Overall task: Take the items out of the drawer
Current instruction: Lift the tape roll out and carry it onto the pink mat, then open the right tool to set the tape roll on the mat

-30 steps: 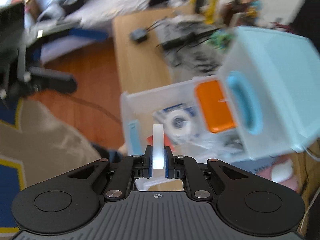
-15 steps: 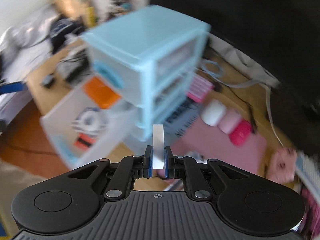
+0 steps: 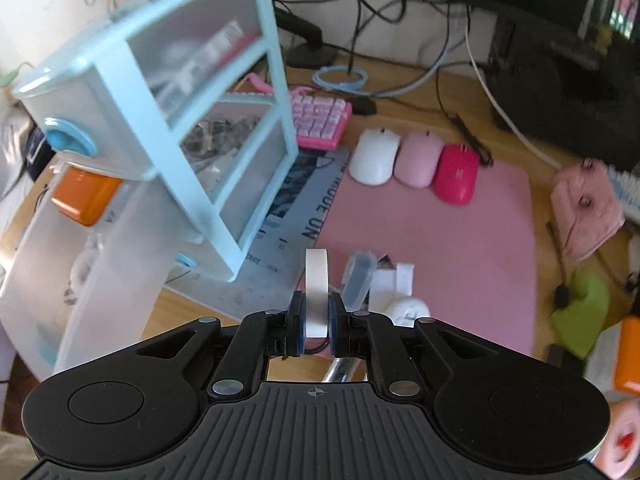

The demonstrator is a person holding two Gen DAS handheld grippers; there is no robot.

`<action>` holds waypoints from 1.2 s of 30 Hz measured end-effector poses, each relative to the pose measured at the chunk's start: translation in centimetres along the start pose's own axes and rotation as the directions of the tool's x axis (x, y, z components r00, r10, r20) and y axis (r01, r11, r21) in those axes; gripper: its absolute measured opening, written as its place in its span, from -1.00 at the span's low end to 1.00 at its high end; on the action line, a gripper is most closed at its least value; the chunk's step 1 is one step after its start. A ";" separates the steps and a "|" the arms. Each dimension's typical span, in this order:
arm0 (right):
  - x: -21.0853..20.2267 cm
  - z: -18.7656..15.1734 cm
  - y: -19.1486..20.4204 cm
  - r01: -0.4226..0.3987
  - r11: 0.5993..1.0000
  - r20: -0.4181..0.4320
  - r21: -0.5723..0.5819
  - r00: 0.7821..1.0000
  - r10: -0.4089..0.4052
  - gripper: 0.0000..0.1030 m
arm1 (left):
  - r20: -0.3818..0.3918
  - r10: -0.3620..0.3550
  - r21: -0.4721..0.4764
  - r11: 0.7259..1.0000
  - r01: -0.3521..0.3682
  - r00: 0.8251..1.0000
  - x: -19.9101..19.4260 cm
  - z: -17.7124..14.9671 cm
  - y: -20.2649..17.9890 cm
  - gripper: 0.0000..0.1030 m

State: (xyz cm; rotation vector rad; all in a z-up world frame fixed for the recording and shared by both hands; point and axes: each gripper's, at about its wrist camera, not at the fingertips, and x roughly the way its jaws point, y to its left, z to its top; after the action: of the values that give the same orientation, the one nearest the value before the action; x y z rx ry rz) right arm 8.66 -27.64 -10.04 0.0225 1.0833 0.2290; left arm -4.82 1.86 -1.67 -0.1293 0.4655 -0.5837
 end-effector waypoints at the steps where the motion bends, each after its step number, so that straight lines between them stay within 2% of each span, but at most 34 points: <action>1: 0.6 -0.2 -0.1 -0.003 1.000 -0.003 0.013 1.000 0.003 -0.77 | -0.002 0.003 0.000 1.000 -0.003 1.000 0.0 0.0 -0.1 1.00; 12: 6.9 -1.0 -0.4 0.000 0.991 -0.028 0.132 1.000 0.004 -0.77 | -0.010 0.023 0.016 1.000 -0.023 1.000 0.1 0.3 -0.7 1.00; 22: 10.5 -1.6 -1.6 -0.029 0.974 -0.077 0.227 0.996 0.047 -0.76 | -0.016 0.037 0.008 0.999 -0.036 0.999 0.1 0.3 -0.6 1.00; 27: 10.9 -1.5 -1.4 0.000 0.977 -0.084 0.215 0.996 0.018 -0.75 | -0.016 0.037 0.009 0.999 -0.036 0.999 0.2 0.2 -0.6 1.00; 32: 11.0 -1.9 -1.2 0.040 0.982 -0.101 0.186 0.995 -0.021 -0.60 | -0.016 0.040 0.006 0.999 -0.040 0.999 0.2 0.3 -0.7 1.00; 35: 10.8 -2.2 -1.2 0.059 0.982 -0.097 0.182 0.994 -0.042 -0.42 | -0.015 0.037 0.005 0.999 -0.037 0.999 0.2 0.3 -0.7 1.00; 36: 10.7 -2.2 -1.1 0.061 0.982 -0.093 0.181 0.995 -0.045 -0.30 | -0.015 0.035 0.005 0.999 -0.035 0.999 0.3 0.3 -0.7 1.00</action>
State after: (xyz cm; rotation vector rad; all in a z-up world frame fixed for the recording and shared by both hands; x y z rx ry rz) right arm 11.69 -26.88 -20.55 0.1500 1.1891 0.0820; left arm -4.80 1.15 -1.34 -0.1122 0.4804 -0.5515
